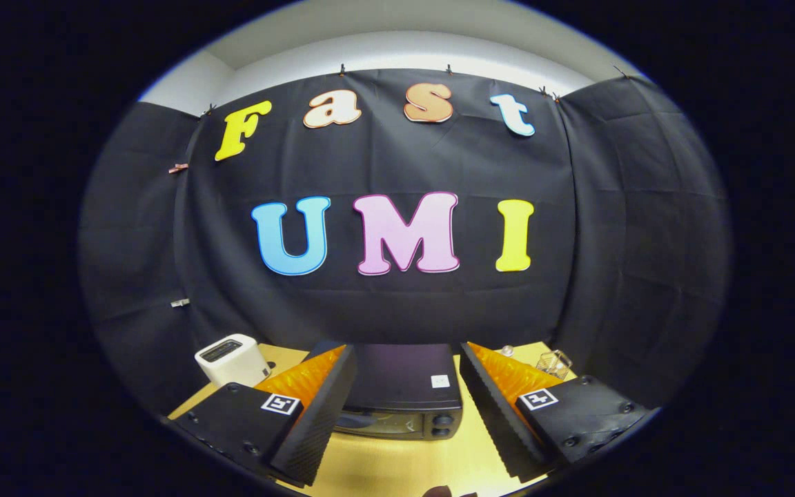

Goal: Open the toaster oven, put the food inside, and close the toaster oven door.

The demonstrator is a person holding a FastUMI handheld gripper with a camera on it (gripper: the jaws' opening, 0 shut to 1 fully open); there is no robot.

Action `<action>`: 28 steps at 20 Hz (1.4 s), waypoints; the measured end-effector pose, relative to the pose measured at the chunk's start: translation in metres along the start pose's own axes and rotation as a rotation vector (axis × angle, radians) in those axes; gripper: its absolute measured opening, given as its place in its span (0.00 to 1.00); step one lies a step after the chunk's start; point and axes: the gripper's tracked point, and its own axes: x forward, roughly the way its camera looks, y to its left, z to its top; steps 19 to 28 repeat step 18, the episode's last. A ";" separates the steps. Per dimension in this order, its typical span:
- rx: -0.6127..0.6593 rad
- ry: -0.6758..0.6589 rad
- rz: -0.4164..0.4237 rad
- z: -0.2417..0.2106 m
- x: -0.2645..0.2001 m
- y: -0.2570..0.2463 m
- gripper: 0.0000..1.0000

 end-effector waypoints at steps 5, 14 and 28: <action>-0.013 -0.039 0.000 0.018 -0.011 -0.031 0.99; -0.005 -0.074 -0.022 0.032 -0.017 -0.083 0.99; -0.022 -0.078 -0.006 0.035 -0.019 -0.087 0.99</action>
